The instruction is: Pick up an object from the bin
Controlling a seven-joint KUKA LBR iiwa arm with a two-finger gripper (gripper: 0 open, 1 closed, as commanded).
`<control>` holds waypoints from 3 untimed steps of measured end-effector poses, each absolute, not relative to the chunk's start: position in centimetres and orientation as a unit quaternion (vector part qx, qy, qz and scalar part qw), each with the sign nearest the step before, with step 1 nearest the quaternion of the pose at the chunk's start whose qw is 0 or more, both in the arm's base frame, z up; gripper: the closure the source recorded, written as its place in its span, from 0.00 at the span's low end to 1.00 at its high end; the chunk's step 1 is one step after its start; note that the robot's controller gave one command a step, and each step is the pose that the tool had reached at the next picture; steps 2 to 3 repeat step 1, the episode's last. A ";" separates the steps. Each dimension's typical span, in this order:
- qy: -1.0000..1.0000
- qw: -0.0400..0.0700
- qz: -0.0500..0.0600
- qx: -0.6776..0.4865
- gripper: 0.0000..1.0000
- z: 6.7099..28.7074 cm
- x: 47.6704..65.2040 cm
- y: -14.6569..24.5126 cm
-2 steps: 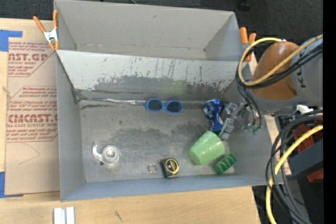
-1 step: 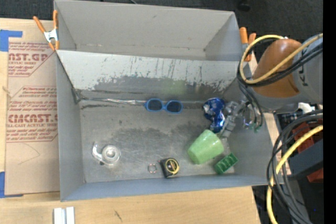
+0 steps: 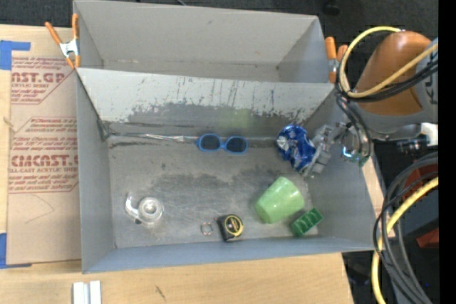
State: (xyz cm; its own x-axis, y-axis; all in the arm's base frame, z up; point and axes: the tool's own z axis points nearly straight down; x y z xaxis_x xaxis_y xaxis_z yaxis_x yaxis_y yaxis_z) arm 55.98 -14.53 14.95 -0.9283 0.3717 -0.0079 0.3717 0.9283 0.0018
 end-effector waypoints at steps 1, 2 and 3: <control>0.982 0.003 0.000 0.188 1.00 17.5 56.1 -14.5; 0.982 0.003 0.000 0.188 1.00 17.5 56.1 -14.5; 0.982 0.003 0.000 0.188 1.00 17.5 56.1 -14.5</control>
Offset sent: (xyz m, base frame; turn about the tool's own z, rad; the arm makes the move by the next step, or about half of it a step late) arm 0.0001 0.0000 0.0241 0.0000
